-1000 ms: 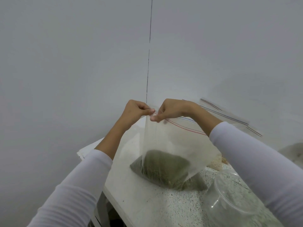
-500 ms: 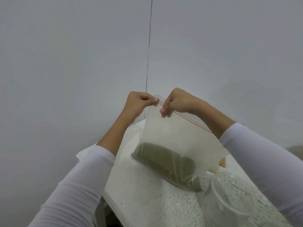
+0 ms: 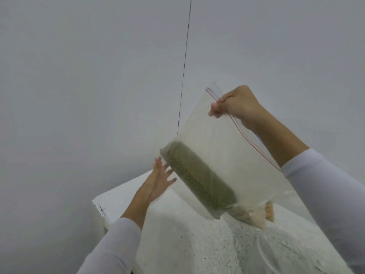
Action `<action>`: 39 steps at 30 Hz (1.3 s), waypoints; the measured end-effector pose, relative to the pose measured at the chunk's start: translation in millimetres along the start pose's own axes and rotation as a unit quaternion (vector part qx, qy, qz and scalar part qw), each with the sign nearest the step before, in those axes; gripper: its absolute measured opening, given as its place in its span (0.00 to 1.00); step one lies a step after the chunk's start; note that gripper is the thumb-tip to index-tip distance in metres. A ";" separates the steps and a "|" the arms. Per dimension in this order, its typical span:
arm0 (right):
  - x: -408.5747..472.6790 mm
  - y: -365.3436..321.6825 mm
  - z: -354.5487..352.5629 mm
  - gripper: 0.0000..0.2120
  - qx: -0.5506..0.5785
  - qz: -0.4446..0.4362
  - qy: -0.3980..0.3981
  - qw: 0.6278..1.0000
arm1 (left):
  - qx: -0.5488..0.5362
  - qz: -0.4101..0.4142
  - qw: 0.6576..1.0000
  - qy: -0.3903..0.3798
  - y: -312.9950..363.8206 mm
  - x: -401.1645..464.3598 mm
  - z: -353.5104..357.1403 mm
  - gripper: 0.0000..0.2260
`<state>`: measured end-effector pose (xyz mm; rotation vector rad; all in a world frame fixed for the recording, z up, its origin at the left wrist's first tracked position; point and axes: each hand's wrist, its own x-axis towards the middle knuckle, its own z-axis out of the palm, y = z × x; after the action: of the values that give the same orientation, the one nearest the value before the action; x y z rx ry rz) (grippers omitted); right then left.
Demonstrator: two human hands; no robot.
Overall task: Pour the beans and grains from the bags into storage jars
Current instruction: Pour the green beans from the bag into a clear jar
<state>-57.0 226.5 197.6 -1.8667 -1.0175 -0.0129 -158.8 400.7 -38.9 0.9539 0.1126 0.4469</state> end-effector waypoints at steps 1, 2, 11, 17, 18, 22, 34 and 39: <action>2.4 -3.4 0.6 0.18 0.003 -0.002 0.001 1.000 | -0.028 -0.010 0.999 -0.040 -6.8 -0.5 2.9 0.59; 3.9 -7.1 1.4 0.17 0.006 -0.003 0.000 1.000 | -0.047 -0.012 0.996 -0.069 -11.0 -0.7 7.3 0.58; -10.4 -13.3 -2.0 0.09 0.073 0.012 0.007 0.997 | -0.130 0.041 0.990 0.029 3.8 4.6 42.2 0.50; -23.0 -15.1 -8.1 0.11 0.100 0.000 0.034 0.994 | -0.122 0.080 0.988 0.042 24.6 7.4 52.2 0.42; -24.0 -16.2 -9.0 0.11 0.108 -0.003 0.042 0.993 | -0.117 0.090 0.988 0.039 28.7 8.6 53.1 0.39; -25.6 -21.3 -13.2 0.10 0.126 -0.010 0.071 0.989 | -0.097 0.116 0.988 0.041 43.3 13.9 56.8 0.38; -37.3 -30.8 -24.6 0.09 0.158 -0.013 0.092 0.983 | -0.078 0.117 0.989 0.053 63.7 22.0 62.1 0.29; -44.3 -29.3 -30.5 0.08 0.184 -0.005 0.113 0.976 | -0.083 0.105 0.988 0.077 73.7 13.0 75.3 0.09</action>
<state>-92.6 180.6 217.0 -1.4846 -0.8099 -0.0405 -148.9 385.3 65.7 0.7691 0.1126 0.7145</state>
